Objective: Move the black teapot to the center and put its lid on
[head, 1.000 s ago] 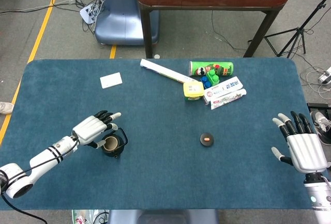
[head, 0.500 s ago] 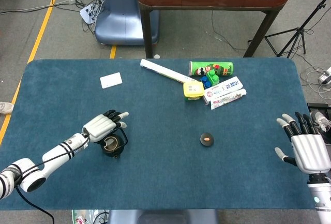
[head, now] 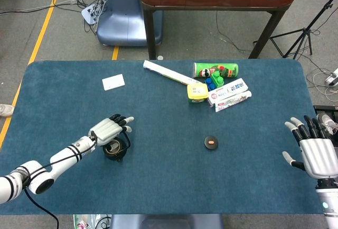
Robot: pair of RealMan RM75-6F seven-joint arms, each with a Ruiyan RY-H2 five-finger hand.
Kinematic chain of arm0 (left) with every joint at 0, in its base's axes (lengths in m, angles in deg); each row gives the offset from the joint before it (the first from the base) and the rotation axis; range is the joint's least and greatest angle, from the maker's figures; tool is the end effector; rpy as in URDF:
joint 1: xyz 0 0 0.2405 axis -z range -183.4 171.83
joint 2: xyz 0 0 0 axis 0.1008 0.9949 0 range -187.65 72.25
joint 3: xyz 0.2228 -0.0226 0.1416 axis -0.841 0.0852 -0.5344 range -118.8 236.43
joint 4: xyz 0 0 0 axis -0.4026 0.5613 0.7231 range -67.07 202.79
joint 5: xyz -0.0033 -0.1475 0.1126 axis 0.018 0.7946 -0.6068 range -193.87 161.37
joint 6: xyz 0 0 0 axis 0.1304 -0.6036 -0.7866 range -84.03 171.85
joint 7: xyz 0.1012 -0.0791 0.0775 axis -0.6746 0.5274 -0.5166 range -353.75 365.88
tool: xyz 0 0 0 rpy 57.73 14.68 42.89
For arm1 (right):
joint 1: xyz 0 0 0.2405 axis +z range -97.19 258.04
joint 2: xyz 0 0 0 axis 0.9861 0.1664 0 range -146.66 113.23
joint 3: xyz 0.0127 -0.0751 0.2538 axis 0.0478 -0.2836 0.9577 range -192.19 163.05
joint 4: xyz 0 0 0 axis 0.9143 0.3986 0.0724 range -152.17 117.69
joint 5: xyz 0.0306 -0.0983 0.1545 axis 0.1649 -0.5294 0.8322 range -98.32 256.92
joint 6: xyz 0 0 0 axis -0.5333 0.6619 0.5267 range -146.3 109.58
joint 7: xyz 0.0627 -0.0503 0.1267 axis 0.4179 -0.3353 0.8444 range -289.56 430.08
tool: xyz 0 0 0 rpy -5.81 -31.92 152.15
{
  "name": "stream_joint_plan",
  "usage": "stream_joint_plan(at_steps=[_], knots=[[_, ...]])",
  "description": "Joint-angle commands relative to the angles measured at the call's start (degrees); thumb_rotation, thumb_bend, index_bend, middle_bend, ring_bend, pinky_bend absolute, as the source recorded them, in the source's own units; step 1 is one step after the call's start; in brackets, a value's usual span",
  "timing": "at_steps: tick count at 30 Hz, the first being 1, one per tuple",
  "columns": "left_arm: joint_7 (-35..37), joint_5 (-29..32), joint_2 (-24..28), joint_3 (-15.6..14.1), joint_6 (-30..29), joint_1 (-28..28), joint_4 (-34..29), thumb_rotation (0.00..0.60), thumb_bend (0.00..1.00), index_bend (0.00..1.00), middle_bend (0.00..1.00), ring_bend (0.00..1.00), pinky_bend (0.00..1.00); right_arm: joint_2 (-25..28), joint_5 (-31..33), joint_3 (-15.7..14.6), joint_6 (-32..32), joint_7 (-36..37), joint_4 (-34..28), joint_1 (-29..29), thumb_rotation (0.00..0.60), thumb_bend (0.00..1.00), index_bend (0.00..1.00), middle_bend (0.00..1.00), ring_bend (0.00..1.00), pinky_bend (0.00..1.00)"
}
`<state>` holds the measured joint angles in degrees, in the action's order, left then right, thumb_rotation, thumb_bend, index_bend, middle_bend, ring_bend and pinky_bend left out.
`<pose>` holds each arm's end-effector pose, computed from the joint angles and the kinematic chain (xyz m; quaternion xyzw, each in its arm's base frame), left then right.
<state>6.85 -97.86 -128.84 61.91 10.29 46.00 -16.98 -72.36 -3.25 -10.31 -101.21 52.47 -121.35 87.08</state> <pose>-0.1616 0.3648 0.0521 -0.8667 -0.3133 -0.2358 0.3084 -0.2803 -0.1961 0.2145 0.6366 -0.3171 0.3095 0.6312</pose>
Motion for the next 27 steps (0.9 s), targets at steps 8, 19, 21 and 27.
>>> stream_joint_plan(at_steps=[8,19,21,27], knots=[[-1.6,1.89,-1.54,-0.54,0.72,0.77,0.37,0.6,0.36,0.29,0.0,0.0,0.01,0.05,-0.08,-0.1,-0.53,0.52,0.16,-0.48,0.6,0.25,0.2,0.17,0.02,0.06],[0.36,1.96,-2.67,-0.56,-1.57,0.03,1.66,0.6,0.36,0.44,0.0,0.0,0.01,0.24,-0.12,-0.15,-0.97,0.51,-0.09,-0.9,0.6,0.25,0.2,0.17,0.02,0.06],[1.03,1.71,-2.47,-0.63,-2.32,-0.35,1.53,0.6,0.36,0.46,0.0,0.0,0.01,0.22,-0.15,-0.11,-0.89,0.45,-0.2,-0.84,0.6,0.25,0.2,0.17,0.02,0.06],[2.19,0.56,-1.99,-0.96,-5.56,-1.9,1.49,0.6,0.36,0.56,0.0,0.0,0.01,0.23,-0.41,-0.05,-0.82,0.17,-0.49,-0.7,0.6,0.25,0.2,0.17,0.02,0.06]])
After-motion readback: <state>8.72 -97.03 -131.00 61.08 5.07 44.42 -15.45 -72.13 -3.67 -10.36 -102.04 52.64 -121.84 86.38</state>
